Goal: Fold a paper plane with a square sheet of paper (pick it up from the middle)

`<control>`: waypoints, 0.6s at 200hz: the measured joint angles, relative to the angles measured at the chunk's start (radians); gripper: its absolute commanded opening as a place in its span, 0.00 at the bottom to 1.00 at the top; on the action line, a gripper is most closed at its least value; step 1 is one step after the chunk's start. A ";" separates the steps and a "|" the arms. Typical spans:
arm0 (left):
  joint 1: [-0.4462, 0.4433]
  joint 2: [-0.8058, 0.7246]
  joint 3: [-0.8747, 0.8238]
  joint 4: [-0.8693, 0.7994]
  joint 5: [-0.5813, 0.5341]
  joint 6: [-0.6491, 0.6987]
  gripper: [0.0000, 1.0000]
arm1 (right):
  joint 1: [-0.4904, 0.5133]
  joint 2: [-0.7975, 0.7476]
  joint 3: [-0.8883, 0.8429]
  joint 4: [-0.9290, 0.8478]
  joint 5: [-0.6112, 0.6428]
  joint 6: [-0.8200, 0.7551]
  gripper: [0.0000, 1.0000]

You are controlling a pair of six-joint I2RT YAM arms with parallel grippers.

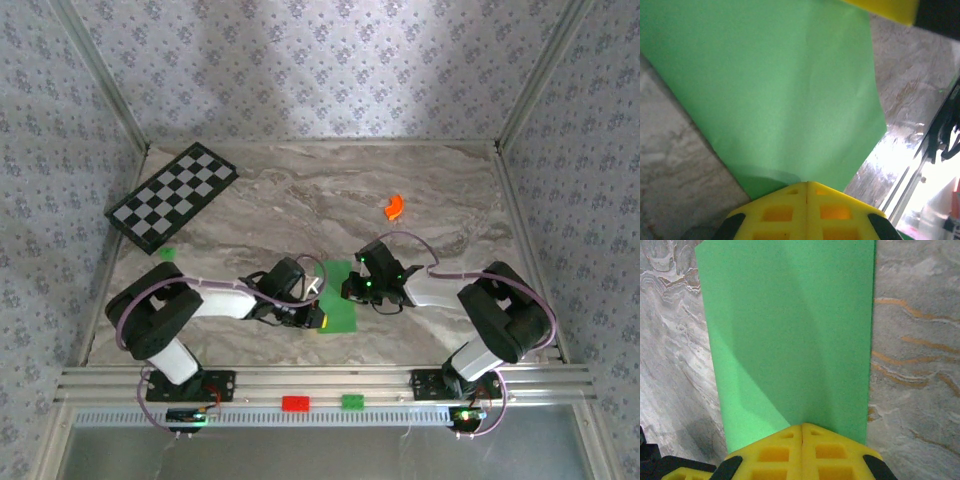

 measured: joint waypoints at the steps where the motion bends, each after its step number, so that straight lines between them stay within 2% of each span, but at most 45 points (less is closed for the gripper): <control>1: -0.002 -0.002 -0.002 -0.001 -0.003 0.002 0.00 | 0.000 0.000 0.000 0.000 0.000 0.000 0.00; 90: -0.084 -0.123 -0.047 -0.119 -0.102 0.059 0.00 | -0.006 0.005 0.001 0.003 -0.015 -0.007 0.00; 120: -0.091 -0.238 -0.086 -0.206 -0.146 0.053 0.00 | -0.006 0.010 0.018 -0.017 -0.019 -0.014 0.00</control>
